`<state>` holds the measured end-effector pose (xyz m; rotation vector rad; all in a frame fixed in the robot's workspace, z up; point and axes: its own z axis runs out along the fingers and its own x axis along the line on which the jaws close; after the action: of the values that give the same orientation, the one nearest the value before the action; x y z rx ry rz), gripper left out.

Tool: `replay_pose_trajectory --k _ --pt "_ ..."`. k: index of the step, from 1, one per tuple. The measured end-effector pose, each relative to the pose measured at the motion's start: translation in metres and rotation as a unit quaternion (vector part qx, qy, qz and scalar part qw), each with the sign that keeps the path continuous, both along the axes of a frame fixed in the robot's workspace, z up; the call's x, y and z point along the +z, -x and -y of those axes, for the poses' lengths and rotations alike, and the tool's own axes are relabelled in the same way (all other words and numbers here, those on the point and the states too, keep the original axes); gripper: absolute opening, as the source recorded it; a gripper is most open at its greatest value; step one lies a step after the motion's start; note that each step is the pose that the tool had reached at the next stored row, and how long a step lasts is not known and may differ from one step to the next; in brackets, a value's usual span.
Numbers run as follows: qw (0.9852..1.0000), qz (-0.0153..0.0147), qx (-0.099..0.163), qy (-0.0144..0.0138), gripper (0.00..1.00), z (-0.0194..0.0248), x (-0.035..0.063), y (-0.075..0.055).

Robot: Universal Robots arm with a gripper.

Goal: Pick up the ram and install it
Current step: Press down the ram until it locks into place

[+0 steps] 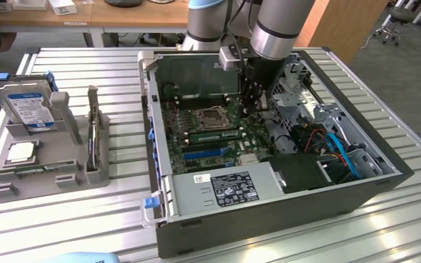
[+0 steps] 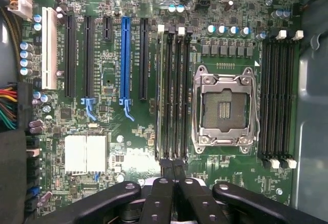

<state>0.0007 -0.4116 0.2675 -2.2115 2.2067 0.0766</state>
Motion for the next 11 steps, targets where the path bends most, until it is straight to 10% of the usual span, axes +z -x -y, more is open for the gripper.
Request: replay_pose_trajectory --k 11 --pt "1.0 0.0 0.0 0.0 0.1 0.0001 -0.0075 0.0"
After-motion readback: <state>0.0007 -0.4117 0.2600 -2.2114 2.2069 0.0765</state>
